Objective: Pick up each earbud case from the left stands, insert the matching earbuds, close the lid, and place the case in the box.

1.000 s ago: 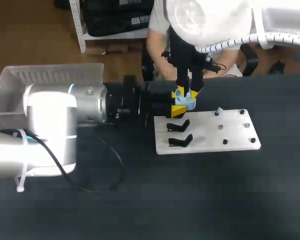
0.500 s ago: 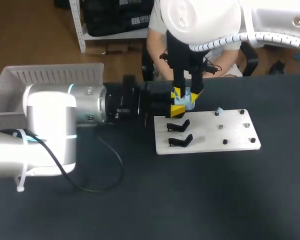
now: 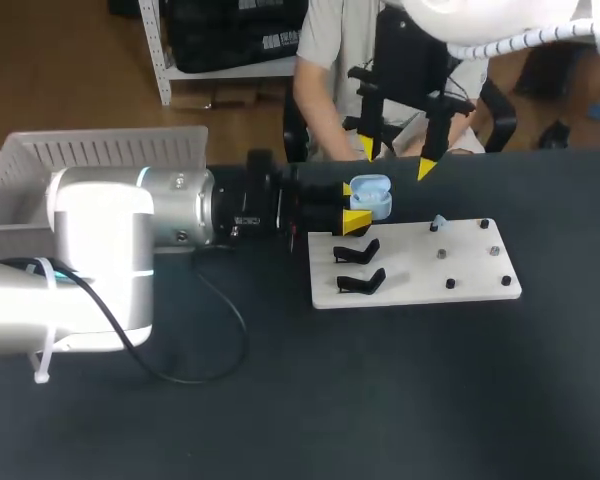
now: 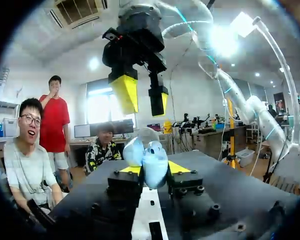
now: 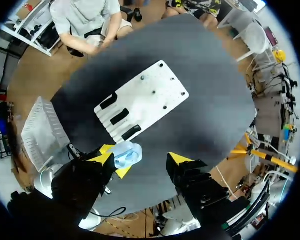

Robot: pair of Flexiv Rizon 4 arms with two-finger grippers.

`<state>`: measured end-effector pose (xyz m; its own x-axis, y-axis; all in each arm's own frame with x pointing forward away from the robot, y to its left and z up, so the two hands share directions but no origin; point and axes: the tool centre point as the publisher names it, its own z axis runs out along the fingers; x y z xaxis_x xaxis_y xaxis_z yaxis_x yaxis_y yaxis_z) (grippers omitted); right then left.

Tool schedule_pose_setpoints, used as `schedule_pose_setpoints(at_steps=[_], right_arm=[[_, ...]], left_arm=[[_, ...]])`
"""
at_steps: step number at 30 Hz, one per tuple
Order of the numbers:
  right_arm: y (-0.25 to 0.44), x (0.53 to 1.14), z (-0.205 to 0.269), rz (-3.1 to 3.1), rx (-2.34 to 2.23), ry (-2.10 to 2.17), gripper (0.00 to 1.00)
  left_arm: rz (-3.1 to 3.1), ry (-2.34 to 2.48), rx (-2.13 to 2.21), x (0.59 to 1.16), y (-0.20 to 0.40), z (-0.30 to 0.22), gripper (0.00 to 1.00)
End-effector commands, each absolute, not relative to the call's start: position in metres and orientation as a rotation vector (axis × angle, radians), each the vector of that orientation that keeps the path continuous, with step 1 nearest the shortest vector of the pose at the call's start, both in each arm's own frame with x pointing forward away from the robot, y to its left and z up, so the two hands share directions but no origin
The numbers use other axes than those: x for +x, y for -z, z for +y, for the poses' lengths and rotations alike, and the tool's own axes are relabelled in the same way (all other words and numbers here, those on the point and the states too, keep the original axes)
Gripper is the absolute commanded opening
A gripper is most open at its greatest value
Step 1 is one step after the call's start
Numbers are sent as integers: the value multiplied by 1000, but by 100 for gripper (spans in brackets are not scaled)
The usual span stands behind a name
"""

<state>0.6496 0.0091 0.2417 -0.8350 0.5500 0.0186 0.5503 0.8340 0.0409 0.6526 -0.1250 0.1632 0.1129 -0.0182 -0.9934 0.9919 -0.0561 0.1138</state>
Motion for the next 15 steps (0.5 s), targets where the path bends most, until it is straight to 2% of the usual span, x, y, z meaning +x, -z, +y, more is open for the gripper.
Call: schedule_pose_setpoints(at_steps=[1,2,3,8,15], right_arm=[[-238,636,-20,-3105,-818,282,77],[-237,639,-23,-3115,-785,302,84],[-236,642,-26,-3134,-751,298,84],[-224,662,-38,-3224,-596,296,73],[-198,693,-64,-3256,-400,257,71]], left_arm=[[1086,1172,1290,652,-163,-125,0],[1086,1172,1290,652,-163,-125,0],[1086,1172,1290,652,-163,-125,0],[1086,1172,1290,652,-163,-125,0],[1086,1172,1290,652,-163,-125,0]])
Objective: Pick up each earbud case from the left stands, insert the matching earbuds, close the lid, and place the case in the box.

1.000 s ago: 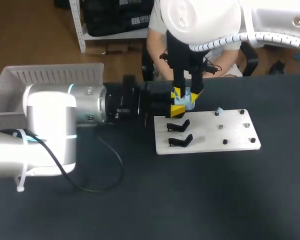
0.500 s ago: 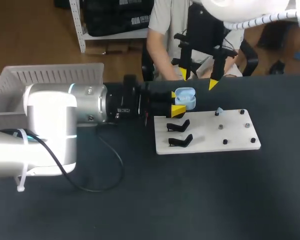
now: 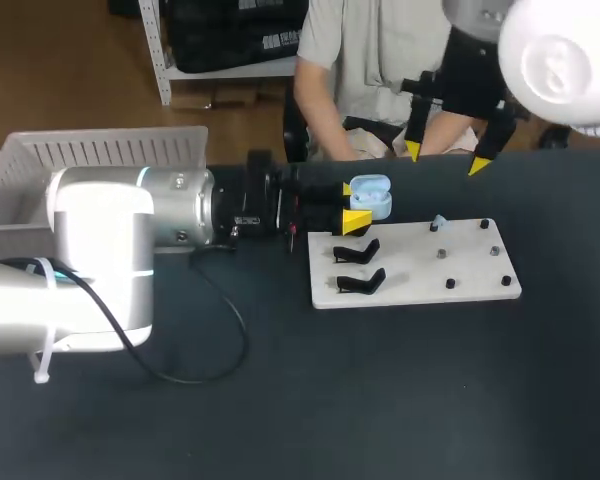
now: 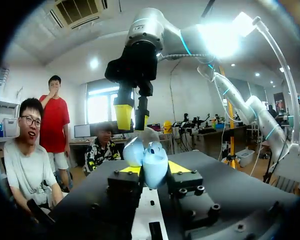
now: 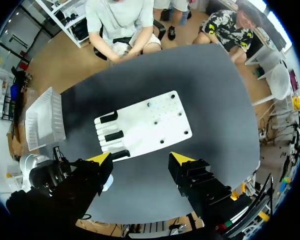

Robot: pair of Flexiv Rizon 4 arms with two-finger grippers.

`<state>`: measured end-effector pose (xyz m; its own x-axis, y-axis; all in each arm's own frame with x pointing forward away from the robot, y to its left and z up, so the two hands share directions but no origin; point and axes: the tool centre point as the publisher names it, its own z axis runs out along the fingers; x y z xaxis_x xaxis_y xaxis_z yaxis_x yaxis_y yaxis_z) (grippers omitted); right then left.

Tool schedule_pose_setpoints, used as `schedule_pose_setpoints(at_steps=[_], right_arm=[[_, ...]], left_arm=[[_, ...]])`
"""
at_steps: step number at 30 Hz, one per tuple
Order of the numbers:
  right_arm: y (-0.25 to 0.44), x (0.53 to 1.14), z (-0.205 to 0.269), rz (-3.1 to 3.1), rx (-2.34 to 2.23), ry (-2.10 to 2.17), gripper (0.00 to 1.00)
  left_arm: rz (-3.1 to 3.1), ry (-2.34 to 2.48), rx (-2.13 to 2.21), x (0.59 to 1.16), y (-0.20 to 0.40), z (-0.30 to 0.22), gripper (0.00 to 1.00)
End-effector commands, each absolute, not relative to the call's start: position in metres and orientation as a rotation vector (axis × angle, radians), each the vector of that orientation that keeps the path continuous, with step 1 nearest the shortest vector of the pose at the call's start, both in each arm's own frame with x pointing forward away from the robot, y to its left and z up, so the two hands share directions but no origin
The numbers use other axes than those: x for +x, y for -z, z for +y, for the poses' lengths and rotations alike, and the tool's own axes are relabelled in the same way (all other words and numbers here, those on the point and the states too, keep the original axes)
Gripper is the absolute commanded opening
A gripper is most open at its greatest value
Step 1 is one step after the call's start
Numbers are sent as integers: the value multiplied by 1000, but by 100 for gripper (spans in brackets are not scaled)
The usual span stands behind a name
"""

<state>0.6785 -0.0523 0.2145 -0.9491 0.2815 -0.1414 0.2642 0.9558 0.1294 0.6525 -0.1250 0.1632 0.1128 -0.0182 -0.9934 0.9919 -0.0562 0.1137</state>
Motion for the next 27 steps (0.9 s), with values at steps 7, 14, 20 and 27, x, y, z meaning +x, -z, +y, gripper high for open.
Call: schedule_pose_setpoints(at_steps=[7,14,20,27], right_arm=[[-158,710,-87,2993,140,-193,73],[-105,724,-99,3034,1,-170,69],[-79,731,-97,3030,-70,-138,74],[-64,739,-93,3043,-105,-175,66]], left_arm=[[1086,1172,1290,652,-163,-125,0],[1086,1172,1290,652,-163,-125,0],[1086,1172,1290,652,-163,-125,0],[1086,1172,1290,652,-163,-125,0]])
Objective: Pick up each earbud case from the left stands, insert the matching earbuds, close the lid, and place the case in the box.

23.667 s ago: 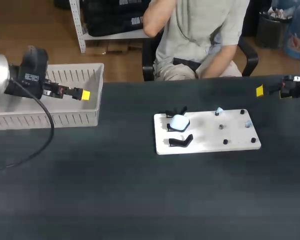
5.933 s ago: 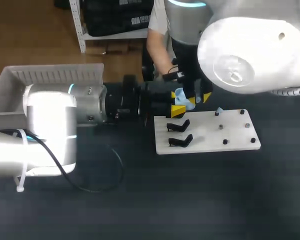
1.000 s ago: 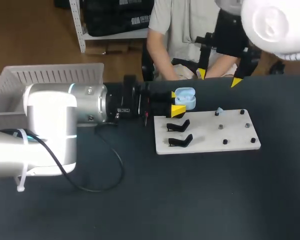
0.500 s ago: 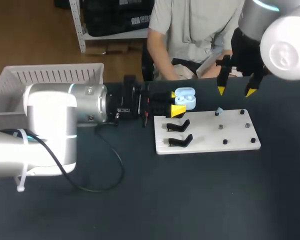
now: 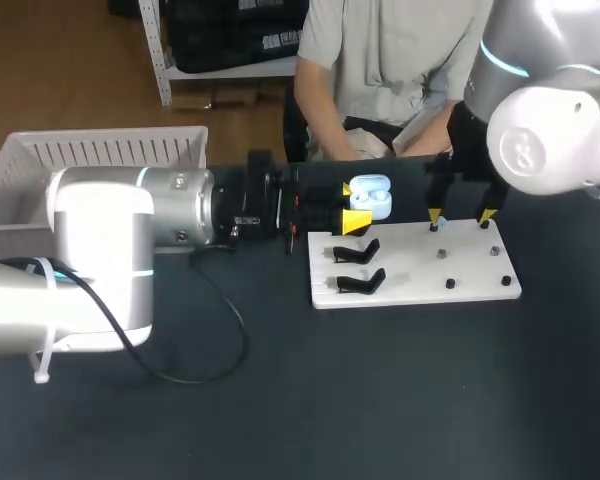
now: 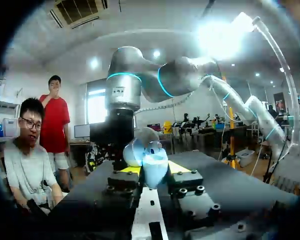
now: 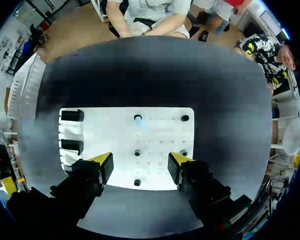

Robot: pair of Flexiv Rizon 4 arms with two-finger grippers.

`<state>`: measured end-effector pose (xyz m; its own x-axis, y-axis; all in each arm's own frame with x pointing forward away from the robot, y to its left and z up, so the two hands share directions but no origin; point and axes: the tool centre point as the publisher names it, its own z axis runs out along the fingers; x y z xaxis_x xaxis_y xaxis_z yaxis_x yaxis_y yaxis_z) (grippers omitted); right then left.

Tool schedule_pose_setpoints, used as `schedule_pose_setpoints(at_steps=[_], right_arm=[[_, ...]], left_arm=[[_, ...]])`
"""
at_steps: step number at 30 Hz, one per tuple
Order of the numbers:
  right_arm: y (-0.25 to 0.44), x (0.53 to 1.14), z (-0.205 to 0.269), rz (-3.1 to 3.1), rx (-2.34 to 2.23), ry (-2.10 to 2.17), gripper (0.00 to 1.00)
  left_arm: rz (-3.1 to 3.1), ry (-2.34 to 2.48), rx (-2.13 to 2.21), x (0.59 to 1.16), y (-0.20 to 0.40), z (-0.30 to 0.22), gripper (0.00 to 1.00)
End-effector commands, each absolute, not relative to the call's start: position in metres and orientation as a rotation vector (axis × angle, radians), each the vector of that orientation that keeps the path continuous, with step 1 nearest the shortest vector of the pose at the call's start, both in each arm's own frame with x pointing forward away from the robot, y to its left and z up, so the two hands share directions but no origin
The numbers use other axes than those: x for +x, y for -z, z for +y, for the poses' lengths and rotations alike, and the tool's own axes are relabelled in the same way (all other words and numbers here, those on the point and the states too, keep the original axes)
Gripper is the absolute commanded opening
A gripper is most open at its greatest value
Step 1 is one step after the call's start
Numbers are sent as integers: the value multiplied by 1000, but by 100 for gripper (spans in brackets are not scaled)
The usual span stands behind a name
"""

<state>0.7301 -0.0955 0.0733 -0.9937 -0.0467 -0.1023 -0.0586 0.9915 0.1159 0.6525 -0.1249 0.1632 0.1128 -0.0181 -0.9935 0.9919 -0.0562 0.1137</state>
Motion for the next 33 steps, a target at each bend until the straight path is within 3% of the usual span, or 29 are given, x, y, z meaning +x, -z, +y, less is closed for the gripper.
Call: schedule_pose_setpoints(at_steps=[1,6,8,9,21,33], right_arm=[[-62,740,-93,3042,-113,-179,63],[-55,753,-94,3034,-101,-188,58],[-53,758,-94,3040,-89,-190,48],[-52,759,-94,3040,-76,-191,47],[-37,768,-90,3071,-33,-200,50],[-30,771,-90,3083,1,-221,45]], left_arm=[[1086,1172,1290,652,-163,-125,0],[1086,1172,1290,652,-163,-125,0],[1086,1172,1290,652,-163,-125,0],[1086,1172,1290,652,-163,-125,0],[1086,1172,1290,652,-163,-125,0],[1086,1172,1290,652,-163,-125,0]])
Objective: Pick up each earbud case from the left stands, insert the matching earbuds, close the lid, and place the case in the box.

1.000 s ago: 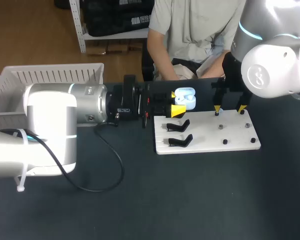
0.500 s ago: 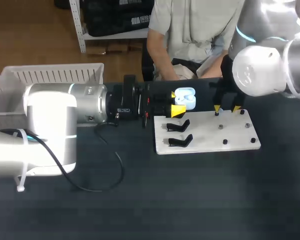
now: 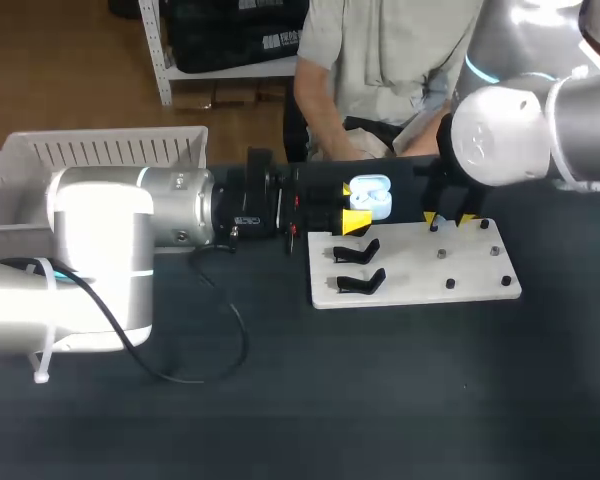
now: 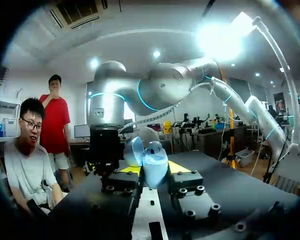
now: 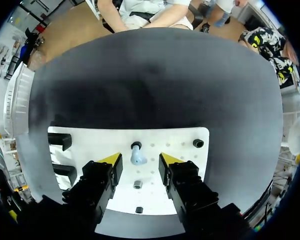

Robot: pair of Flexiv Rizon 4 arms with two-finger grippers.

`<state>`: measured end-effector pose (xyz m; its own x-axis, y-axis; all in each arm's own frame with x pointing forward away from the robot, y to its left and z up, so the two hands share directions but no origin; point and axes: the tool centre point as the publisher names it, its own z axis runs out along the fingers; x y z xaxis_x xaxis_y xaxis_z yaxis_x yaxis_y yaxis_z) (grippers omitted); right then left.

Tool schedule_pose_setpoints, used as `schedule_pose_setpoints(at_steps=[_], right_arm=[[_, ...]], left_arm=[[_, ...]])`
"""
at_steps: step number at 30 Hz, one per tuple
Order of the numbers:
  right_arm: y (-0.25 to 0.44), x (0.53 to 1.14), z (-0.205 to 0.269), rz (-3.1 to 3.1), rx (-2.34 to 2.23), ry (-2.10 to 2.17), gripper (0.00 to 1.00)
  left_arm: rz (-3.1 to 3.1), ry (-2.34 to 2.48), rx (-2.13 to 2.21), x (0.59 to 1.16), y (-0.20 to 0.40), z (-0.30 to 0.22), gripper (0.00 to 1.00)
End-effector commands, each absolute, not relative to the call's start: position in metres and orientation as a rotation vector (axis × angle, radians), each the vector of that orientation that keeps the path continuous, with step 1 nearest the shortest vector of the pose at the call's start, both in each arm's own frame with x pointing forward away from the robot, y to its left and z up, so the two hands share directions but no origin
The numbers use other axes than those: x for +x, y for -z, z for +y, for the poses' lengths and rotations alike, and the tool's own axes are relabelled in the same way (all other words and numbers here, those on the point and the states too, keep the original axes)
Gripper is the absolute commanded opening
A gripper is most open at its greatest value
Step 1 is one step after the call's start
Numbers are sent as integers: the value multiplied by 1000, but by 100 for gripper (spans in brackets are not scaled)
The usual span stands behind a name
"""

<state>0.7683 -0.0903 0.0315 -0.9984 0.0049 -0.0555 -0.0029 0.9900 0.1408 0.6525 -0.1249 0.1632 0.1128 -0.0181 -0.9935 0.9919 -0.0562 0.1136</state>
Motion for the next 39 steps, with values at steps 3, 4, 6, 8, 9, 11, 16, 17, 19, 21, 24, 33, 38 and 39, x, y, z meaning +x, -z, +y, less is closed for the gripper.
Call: schedule_pose_setpoints(at_steps=[3,4,6,8,9,11,16,17,19,21,24,33,38,39], right_arm=[[-29,771,-89,3087,4,-230,44],[-29,772,-88,3088,4,-231,44],[-29,772,-88,3089,5,-233,44],[-29,772,-87,3089,5,-234,43],[-29,772,-87,3089,4,-233,43],[-28,772,-87,3090,7,-232,42],[-26,771,-87,3094,12,-229,39],[-26,771,-87,3094,12,-229,38],[-26,771,-87,3094,15,-230,35],[-26,771,-87,3094,17,-230,31],[-27,772,-86,3093,18,-233,29],[-27,771,-84,3096,18,-234,0],[-32,768,-85,3097,21,-232,0],[-34,767,-85,3096,21,-231,0]], left_arm=[[1086,1172,1290,652,-163,-125,0],[1086,1172,1290,652,-163,-125,0],[1086,1172,1290,652,-163,-125,0],[1086,1172,1290,652,-163,-125,0],[1086,1172,1290,652,-163,-125,0],[1086,1172,1290,652,-163,-125,0],[1086,1172,1290,652,-163,-125,0],[1086,1172,1290,652,-163,-125,0],[1086,1172,1290,652,-163,-125,0],[1086,1172,1290,652,-163,-125,0],[1086,1172,1290,652,-163,-125,0],[1086,1172,1290,652,-163,-125,0],[1086,1172,1290,652,-163,-125,0],[1086,1172,1290,652,-163,-125,0]])
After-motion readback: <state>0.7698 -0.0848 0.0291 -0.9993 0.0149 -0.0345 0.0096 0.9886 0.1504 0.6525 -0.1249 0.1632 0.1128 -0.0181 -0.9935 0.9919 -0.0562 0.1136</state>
